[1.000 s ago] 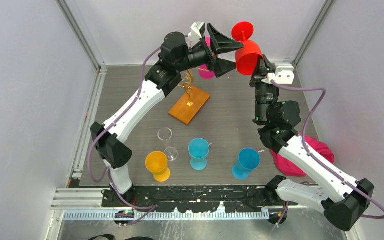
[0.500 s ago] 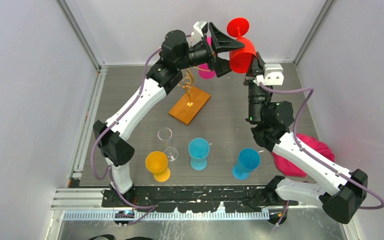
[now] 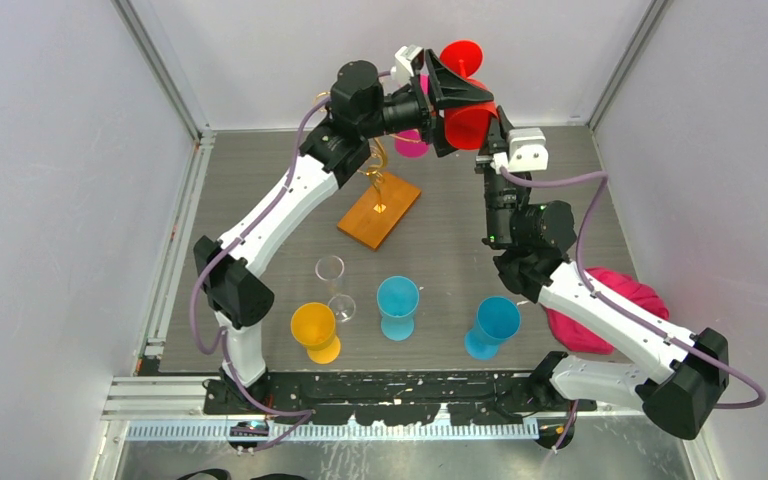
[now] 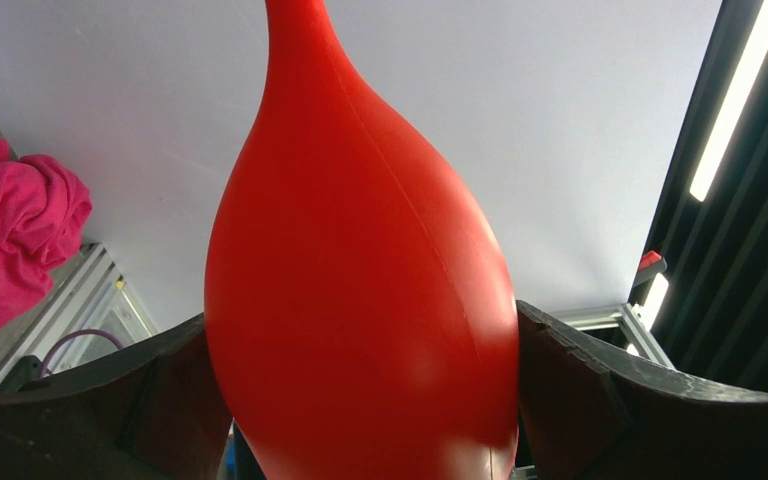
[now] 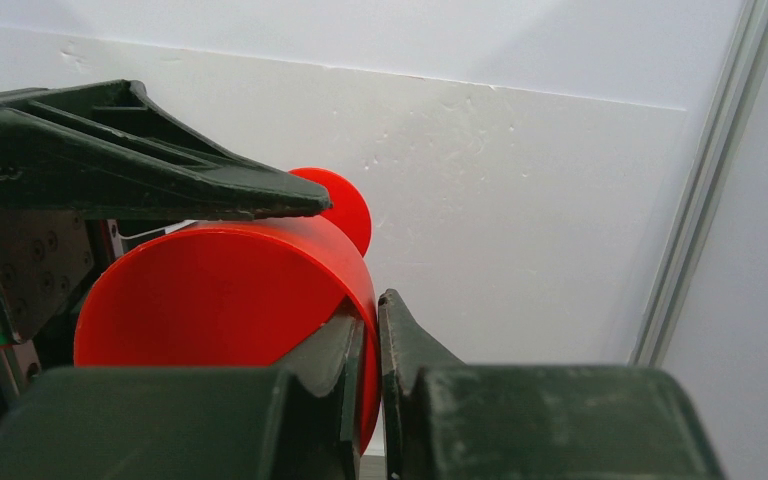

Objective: Place the wine glass upside down on the wine glass rack
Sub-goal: Turn the wine glass upside down at the wine rack.

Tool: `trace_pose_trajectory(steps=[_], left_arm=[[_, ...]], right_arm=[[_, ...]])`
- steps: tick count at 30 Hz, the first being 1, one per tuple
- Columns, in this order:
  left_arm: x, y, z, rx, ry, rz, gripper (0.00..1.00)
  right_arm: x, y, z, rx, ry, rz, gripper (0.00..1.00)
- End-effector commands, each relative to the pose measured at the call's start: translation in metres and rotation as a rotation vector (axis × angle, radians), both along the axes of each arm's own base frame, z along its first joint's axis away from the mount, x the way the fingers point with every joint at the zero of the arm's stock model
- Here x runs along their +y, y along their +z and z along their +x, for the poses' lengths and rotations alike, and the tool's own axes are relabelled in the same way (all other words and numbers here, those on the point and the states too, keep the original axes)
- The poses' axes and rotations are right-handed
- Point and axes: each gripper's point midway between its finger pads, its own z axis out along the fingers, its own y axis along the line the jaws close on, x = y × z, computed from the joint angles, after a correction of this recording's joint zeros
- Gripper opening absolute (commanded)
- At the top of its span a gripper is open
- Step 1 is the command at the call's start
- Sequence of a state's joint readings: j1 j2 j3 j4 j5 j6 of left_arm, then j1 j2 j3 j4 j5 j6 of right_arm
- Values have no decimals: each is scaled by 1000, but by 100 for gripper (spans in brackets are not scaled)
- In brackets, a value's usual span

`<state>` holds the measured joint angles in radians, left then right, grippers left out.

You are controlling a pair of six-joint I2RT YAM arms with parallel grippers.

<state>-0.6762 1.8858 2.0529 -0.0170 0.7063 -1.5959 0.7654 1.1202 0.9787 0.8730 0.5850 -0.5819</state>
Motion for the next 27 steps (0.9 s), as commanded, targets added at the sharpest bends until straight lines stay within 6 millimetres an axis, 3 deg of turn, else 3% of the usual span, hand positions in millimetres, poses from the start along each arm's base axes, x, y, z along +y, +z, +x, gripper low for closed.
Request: trace_pose_trajectory(steps=[1,8,13,21,27], left_arm=[[8,42,-21,-121,-49,-99,90],[8,43,-20,-141,-45,-116,75],[10,44,-23,-166,-46,-112,74],[14,41,-27,-264,-19,-52,73],[16,34,-25,-323,15,-10,73]], right_arm=[[6,13,-9,-38,25,4,1],[2,10,-12,-31,14,3,1],[-1,8,-12,-22,10,13,2],[-5,10,-16,-18,12,30,39],[-9,11,-20,-11,9,36,46]])
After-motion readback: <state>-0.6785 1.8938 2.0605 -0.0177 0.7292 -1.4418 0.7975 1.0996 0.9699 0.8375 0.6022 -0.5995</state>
